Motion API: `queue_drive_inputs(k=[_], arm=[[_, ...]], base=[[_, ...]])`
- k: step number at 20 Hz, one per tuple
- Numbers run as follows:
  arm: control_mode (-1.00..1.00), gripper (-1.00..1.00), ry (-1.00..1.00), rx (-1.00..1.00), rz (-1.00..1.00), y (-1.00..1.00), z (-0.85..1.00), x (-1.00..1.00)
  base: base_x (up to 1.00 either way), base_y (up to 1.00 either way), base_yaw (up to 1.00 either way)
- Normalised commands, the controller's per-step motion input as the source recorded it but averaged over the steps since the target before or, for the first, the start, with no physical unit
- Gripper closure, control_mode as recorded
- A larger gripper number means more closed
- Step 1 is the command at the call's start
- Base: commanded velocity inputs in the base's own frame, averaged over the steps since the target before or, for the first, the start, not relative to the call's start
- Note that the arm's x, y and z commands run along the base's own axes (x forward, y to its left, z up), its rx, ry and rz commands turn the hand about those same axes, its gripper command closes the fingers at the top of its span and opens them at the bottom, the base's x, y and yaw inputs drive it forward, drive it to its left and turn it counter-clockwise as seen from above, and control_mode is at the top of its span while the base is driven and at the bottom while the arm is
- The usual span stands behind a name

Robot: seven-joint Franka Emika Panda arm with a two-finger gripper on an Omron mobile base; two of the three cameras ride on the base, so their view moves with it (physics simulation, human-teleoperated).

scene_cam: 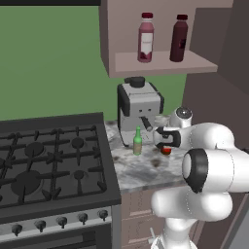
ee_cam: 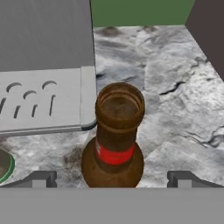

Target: Sort all alcoholic drinks to one cabinet, and non-alcoholic drinks to the other.

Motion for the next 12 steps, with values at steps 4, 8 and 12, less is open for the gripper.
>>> queue_drive_inputs(k=[4, 8, 12], arm=[[-1.0, -1.0, 0.01, 0.0, 0.0, 0.0, -0.05, 0.1], [-1.0, -1.0, 0.01, 0.0, 0.0, 0.0, -0.04, 0.09], [-1.0, -1.0, 0.01, 0.0, 0.0, 0.0, -0.04, 0.09]], base=[[0.0, 0.0, 0.0], [0.0, 0.0, 0.0], [0.0, 0.0, 0.0]])
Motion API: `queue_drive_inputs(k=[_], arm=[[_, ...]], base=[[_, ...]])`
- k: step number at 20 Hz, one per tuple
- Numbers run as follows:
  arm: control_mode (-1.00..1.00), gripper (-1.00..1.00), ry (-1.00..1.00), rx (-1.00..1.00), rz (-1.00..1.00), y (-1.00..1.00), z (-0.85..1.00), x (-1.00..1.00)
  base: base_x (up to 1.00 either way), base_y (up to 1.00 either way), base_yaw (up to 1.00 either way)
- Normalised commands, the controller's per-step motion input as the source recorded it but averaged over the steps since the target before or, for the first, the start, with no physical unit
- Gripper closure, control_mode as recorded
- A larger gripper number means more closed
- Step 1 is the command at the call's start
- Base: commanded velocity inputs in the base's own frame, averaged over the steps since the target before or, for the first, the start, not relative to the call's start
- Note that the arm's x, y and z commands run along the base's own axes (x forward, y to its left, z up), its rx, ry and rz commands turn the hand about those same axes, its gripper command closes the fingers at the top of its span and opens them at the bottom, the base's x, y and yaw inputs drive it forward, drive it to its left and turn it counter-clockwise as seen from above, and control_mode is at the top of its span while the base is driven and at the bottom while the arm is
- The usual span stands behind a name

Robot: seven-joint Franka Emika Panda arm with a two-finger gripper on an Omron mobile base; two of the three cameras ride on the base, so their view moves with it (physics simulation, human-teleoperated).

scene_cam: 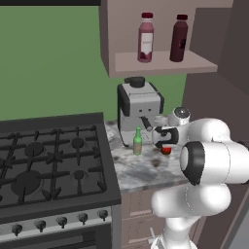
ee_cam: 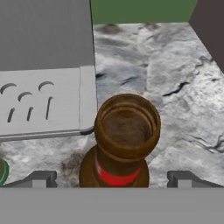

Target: Sort all alcoholic drinks to one cabinet, and non-alcoholic drinks to the other.

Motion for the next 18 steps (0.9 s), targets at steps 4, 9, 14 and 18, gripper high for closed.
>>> queue_drive_inputs(k=[4, 9, 14, 18], arm=[[-1.0, -1.0, 0.01, 0.0, 0.0, 0.0, -0.04, 0.08], [-1.0, -1.0, 0.0, 0.0, 0.0, -0.01, -0.06, 0.07], [-1.0, -1.0, 0.0, 0.0, 0.0, -0.03, -0.07, 0.05], [-1.0, -1.0, 0.0, 0.0, 0.0, -0.03, -0.06, 0.04]], base=[[0.0, 0.0, 0.0], [0.0, 0.0, 0.0], [0.0, 0.0, 0.0], [0.0, 0.0, 0.0]])
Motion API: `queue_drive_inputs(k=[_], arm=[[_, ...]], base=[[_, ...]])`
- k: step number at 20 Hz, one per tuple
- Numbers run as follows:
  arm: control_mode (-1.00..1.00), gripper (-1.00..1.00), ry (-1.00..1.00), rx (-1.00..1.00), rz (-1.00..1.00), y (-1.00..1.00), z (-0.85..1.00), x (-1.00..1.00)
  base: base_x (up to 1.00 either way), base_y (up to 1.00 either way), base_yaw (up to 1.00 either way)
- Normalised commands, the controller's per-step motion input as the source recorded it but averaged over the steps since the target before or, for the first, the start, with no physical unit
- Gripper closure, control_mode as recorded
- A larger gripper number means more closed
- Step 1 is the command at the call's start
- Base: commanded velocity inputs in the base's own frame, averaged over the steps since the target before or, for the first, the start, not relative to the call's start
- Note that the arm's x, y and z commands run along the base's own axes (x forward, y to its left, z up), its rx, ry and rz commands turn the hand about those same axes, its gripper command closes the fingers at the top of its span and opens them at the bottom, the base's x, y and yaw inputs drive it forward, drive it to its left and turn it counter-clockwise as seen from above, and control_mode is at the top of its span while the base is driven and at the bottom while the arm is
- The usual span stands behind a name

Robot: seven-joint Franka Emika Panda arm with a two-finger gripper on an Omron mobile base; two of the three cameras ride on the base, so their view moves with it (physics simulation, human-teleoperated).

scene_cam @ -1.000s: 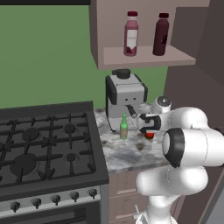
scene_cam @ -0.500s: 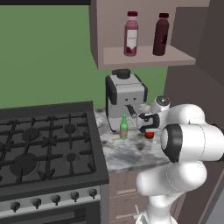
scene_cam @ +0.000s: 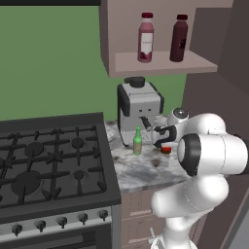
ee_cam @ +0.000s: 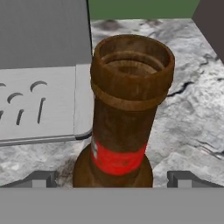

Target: Sort all alcoholic drinks to one cabinet, and non-alcoholic drinks to the other.

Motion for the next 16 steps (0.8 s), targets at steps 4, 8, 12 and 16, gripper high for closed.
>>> queue_drive_inputs(k=[4, 8, 12, 16], arm=[[-1.0, -1.0, -0.03, 0.0, 0.0, 0.0, 0.0, 0.03], [-1.0, -1.0, -0.08, 0.0, 0.0, 0.0, 0.0, 0.03], [-1.0, -1.0, -0.1, 0.0, 0.0, 0.0, 0.0, 0.01], [-1.0, -1.0, -0.08, 0.0, 0.0, 0.0, 0.0, 0.01]], base=[[0.0, 0.0, 0.0], [0.0, 0.0, 0.0], [0.0, 0.0, 0.0], [0.0, 0.0, 0.0]])
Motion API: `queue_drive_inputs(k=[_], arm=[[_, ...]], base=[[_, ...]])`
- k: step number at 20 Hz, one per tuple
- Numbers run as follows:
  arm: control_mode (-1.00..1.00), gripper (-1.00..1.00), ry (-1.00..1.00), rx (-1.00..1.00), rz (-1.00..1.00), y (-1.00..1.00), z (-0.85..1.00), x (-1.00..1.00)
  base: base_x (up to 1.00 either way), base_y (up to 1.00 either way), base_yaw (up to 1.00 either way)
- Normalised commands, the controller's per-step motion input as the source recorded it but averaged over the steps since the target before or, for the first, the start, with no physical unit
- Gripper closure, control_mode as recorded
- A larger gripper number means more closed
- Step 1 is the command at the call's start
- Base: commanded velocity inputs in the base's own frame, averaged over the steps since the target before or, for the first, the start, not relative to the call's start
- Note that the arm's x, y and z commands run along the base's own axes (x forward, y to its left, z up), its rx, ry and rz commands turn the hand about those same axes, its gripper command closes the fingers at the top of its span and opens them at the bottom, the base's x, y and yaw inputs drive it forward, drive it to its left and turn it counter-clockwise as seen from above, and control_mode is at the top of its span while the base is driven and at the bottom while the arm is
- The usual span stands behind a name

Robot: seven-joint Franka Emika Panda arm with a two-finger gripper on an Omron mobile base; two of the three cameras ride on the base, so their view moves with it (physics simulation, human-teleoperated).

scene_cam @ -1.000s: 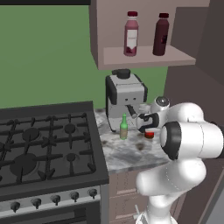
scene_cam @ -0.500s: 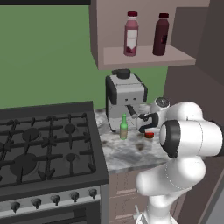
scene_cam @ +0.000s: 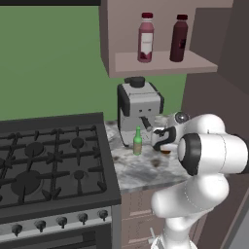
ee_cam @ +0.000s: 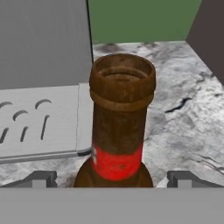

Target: Sort all alcoholic drinks to one cabinet, and non-alcoholic drinks to the other.

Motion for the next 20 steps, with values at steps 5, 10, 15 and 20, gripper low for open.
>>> queue_drive_inputs(k=[5, 10, 15, 20], arm=[[-1.0, -1.0, -0.09, 0.01, 0.0, 0.0, -0.01, 0.0], [-1.0, -1.0, -0.05, 0.0, 0.0, 0.0, 0.0, 0.0], [-1.0, -1.0, -0.01, 0.0, 0.0, 0.0, 0.0, 0.0], [-1.0, 1.0, 0.0, 0.0, 0.0, 0.0, 0.0, 0.0]], base=[[0.0, 0.0, 0.0], [0.0, 0.0, 0.0], [0.0, 0.0, 0.0], [0.0, 0.0, 0.0]])
